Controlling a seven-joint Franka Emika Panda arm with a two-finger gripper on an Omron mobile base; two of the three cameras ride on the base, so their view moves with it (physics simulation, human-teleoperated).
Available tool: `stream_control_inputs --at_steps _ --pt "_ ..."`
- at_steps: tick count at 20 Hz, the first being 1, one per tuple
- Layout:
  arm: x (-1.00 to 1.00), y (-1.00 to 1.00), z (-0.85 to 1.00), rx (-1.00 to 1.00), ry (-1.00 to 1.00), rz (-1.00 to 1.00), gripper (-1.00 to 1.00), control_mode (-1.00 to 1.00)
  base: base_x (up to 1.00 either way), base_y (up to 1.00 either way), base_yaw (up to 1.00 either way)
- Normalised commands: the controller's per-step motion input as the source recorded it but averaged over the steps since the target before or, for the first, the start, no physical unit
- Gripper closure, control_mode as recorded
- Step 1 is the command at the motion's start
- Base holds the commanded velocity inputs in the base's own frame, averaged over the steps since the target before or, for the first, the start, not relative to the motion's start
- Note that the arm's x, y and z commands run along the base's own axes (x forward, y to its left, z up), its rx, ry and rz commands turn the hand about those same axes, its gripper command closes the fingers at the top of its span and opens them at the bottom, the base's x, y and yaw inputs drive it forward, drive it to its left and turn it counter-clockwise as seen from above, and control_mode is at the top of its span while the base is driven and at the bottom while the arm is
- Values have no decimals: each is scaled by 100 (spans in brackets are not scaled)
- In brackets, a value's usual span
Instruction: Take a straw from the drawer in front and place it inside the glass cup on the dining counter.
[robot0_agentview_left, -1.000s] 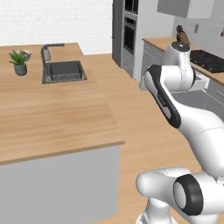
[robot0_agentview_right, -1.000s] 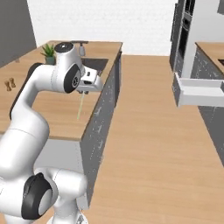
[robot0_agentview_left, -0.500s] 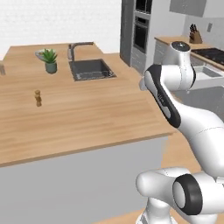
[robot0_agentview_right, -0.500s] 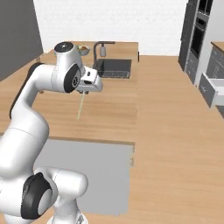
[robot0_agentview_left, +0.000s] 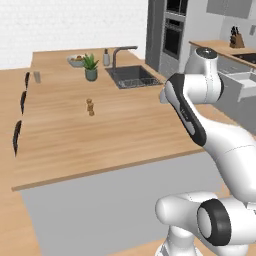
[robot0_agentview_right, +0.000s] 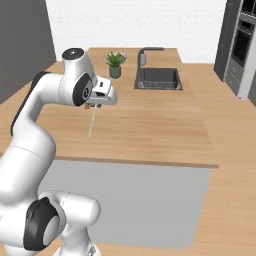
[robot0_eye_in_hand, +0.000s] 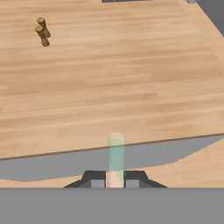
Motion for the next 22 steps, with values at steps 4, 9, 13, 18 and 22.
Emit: stream_control_inputs --at_steps 4,9,13,18,22 --pt "0 0 0 0 0 0 100 100 -12 100 -8" --pt "0 0 0 0 0 0 100 100 -5 100 -11" --pt "0 0 0 0 0 0 100 100 0 100 -15" --pt "0 0 0 0 0 0 100 100 0 100 -19" --pt "0 0 0 0 0 0 100 100 0 100 -25"
